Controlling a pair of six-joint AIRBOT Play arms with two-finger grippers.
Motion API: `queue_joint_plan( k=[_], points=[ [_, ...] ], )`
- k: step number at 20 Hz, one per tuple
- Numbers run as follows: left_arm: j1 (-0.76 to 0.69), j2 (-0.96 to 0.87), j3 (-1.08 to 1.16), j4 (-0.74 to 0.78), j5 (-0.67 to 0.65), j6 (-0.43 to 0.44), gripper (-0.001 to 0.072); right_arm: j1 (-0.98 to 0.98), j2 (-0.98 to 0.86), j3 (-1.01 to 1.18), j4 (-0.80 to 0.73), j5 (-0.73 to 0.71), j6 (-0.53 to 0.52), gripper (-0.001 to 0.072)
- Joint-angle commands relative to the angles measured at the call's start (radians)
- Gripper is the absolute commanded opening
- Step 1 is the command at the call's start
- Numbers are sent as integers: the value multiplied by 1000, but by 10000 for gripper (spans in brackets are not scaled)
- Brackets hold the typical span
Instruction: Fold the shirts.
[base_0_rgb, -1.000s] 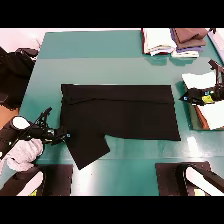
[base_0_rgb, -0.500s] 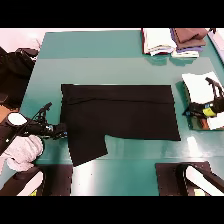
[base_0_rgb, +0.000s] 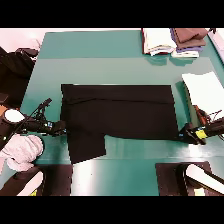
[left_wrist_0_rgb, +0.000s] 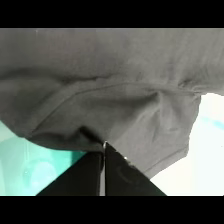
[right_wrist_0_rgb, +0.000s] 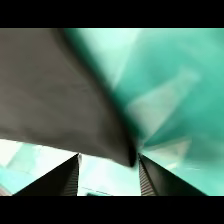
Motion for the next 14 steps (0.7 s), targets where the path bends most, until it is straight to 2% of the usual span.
queue_joint_plan(
  k=[1, 3, 4, 6, 8, 11, 14],
  points=[
    [1, 0, 2, 0, -6, 3, 25, 85, 12, -24, 48, -114, -8, 279],
    [1, 0, 15, 16, -22, 2, 24, 143, 55, 6, 42, -126, -8, 81],
    [1, 0, 32, 34, -41, 2, 23, 168, 82, 26, 37, -120, -8, 21],
    [1, 8, 67, 70, -113, 2, 23, 196, 141, 64, -4, -75, -8, 21],
    [1, 90, 65, 122, -167, -23, 23, 208, 219, 85, -112, -5, -4, 21],
    [1, 259, 66, 184, -290, -111, 23, 207, 343, 91, -261, 130, -3, 21],
    [1, 351, 67, 182, -443, -192, 23, 208, 467, 92, -320, 146, 14, 20]
  ],
)
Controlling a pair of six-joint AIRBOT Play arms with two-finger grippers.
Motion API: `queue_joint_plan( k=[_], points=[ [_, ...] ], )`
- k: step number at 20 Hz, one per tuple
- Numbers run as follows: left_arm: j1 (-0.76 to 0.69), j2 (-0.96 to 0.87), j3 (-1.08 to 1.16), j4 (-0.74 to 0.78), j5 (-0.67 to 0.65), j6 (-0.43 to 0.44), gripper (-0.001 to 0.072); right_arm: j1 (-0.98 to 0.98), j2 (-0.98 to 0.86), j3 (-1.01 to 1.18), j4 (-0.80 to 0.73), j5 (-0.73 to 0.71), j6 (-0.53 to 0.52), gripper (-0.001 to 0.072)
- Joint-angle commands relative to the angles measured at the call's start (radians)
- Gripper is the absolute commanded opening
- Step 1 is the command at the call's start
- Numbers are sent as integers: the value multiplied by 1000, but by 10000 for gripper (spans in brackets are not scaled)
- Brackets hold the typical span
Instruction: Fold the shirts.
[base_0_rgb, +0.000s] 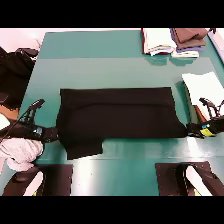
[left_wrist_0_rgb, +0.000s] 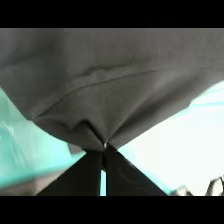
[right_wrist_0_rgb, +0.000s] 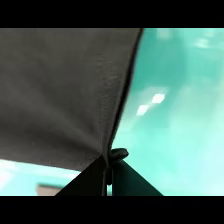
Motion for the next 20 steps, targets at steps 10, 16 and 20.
queue_joint_plan(
  k=[10, 16, 20],
  points=[
    [1, -309, 245, 77, 275, 47, 24, 119, -265, 310, 7, -162, 34, 20],
    [1, -620, 407, 60, 402, 92, 26, 244, -618, 562, 10, -182, 71, 22],
    [1, -649, 412, 48, 456, 56, 510, 238, -734, 681, 138, -187, 71, 280]
  ],
)
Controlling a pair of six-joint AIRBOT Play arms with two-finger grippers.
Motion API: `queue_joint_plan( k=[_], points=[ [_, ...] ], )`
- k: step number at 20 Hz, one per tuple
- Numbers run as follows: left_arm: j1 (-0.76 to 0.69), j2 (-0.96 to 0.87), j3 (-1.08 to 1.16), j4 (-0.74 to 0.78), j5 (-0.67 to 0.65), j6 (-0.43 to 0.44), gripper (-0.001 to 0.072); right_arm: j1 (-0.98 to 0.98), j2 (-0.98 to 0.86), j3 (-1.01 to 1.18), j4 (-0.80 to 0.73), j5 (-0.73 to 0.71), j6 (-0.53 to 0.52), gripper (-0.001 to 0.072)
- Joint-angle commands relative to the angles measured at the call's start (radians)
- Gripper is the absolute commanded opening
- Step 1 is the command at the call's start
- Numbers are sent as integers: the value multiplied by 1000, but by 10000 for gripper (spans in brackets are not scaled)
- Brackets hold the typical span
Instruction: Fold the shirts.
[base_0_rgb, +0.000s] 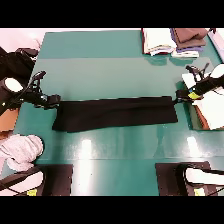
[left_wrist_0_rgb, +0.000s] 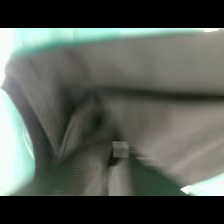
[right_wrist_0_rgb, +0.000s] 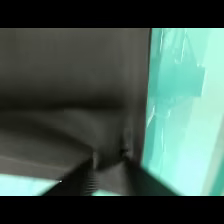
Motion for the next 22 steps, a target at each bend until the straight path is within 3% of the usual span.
queue_joint_plan(
  k=[1, 3, 5, 6, 7, 8, 9, 15, 18, 19, 21, 22],
  points=[
    [-1, -42, 32, -18, 55, -42, 485, -8, -110, 118, 140, -9, 3, 320],
    [-1, -42, 65, -24, 11, -44, 474, -49, -115, 134, 224, 10, -45, 346],
    [-1, -42, 77, -63, -13, -43, 474, -103, -101, 105, 233, 39, -70, 415],
    [-2, -42, 77, -79, -17, -43, 473, -138, -88, 66, 234, 42, -81, 415],
    [-2, -42, 77, -100, -16, -43, 416, -174, -76, 21, 235, 40, -97, 458],
    [-2, -42, 77, -127, -14, -39, 117, -212, -68, -23, 241, 40, -111, 504],
    [-11, -42, 77, -151, -3, -15, 27, -257, -68, -70, 261, 43, -127, 504],
    [-257, -47, 76, -157, 125, -54, 25, -336, -131, -256, 351, 23, -227, 498],
    [-390, -79, 76, -158, 210, -105, 25, -268, -165, -269, 459, -32, -273, 425],
    [-425, -98, 77, -160, 231, -125, 25, -238, -172, -254, 463, -47, -274, 329],
    [-489, -149, 78, -200, 288, -130, 25, -186, -171, -205, 460, -48, -278, 18],
    [-515, -186, 92, -219, 304, -130, 24, -170, -165, -172, 460, -31, -278, 21]
  ],
)
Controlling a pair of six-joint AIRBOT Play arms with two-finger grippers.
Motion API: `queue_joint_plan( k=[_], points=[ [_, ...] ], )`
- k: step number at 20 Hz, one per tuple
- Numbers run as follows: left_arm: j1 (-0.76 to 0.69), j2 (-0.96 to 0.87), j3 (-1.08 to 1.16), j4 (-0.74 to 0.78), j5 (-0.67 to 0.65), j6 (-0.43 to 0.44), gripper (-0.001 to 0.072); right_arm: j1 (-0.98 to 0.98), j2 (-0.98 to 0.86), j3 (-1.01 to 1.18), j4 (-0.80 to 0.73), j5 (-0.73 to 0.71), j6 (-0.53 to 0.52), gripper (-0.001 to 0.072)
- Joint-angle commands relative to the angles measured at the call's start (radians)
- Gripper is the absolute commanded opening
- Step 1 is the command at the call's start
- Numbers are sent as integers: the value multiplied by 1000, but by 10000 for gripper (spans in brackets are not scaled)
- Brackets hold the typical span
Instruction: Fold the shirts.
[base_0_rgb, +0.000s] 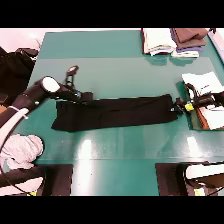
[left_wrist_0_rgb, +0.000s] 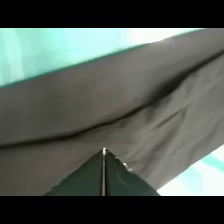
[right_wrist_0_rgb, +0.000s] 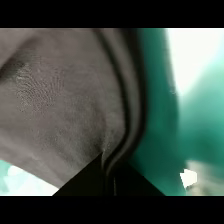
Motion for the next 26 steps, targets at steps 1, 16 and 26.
queue_joint_plan(
  k=[1, 16, 26],
  points=[
    [-113, -102, 39, -51, 83, -27, 24, 67, 16, 80, 42, 23, -19, 20],
    [-243, -439, 306, -101, 74, -31, 25, 415, 343, 534, 42, 120, 156, 20],
    [125, -71, 387, 56, -91, -31, 24, 826, 169, 712, 222, -41, 184, 20]
  ],
)
